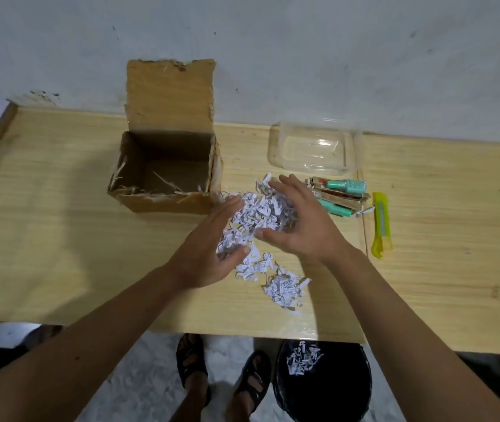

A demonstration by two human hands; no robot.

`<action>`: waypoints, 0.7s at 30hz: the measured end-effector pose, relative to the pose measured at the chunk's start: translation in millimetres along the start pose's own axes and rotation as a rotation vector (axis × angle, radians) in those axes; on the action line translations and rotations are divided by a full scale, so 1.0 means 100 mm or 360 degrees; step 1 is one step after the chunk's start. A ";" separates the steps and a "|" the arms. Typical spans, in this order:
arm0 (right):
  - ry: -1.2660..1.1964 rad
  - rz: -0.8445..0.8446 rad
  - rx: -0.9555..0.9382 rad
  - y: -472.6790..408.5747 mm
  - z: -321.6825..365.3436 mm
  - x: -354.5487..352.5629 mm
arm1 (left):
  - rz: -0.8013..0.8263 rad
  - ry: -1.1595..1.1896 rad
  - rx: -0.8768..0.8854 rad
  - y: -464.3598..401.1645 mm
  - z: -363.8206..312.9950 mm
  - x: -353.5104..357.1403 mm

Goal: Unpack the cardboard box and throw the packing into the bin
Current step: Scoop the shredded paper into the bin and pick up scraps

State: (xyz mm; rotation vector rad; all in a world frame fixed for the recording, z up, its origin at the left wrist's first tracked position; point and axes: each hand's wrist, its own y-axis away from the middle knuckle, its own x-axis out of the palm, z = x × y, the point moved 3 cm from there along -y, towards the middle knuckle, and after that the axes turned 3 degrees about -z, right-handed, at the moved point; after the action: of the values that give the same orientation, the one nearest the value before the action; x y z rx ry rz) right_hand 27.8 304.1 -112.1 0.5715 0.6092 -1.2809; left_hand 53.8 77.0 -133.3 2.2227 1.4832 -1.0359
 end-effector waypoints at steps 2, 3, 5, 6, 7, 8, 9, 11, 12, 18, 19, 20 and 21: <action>0.0083 0.0055 -0.0029 0.00 -0.02 0.03 | 0.0073 0.0045 -0.0093 0.05 0.05 0.00; 0.0118 0.0087 -0.0041 0.01 -0.01 0.04 | 0.0117 0.0077 -0.0151 0.07 0.06 0.00; 0.0153 0.0125 -0.0087 0.04 0.01 0.07 | 0.0179 0.0121 -0.0217 0.09 0.05 -0.01; 0.0138 0.0138 -0.0116 0.06 0.02 0.09 | 0.0200 0.0137 -0.0227 0.08 0.03 -0.01; 0.0104 0.0149 -0.0138 0.08 0.04 0.10 | 0.0218 0.0159 -0.0235 0.08 0.02 -0.01; 0.0052 0.0154 -0.0152 0.11 0.06 0.11 | 0.0236 0.0188 -0.0249 0.08 0.01 -0.01; -0.0007 0.0153 -0.0157 0.13 0.06 0.12 | 0.0252 0.0215 -0.0266 0.08 0.00 -0.02; -0.0112 0.0089 -0.0166 0.18 0.08 0.10 | 0.0268 0.0225 -0.0263 0.07 -0.03 -0.04; -0.0141 0.0032 -0.0175 0.19 0.08 0.07 | 0.0261 0.0202 -0.0231 0.07 -0.03 -0.05; -0.0056 0.0025 -0.0124 0.11 0.02 -0.06 | 0.0264 -0.0022 -0.0005 0.06 -0.06 -0.07; -0.0051 0.0107 -0.0089 0.09 0.00 -0.05 | 0.0287 -0.0028 -0.0014 0.06 -0.06 -0.06; -0.0036 0.0194 -0.0056 0.07 -0.02 -0.02 | 0.0306 -0.0029 -0.0032 0.06 -0.05 -0.04; -0.0016 0.0274 -0.0027 0.05 -0.04 0.01 | 0.0322 -0.0021 -0.0068 0.05 -0.02 -0.02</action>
State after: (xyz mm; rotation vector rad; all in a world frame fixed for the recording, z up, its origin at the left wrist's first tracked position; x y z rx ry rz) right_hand 32.6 306.9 -115.1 0.5905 0.5502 -1.1150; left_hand 58.8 74.1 -131.3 2.2746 1.2319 -0.9439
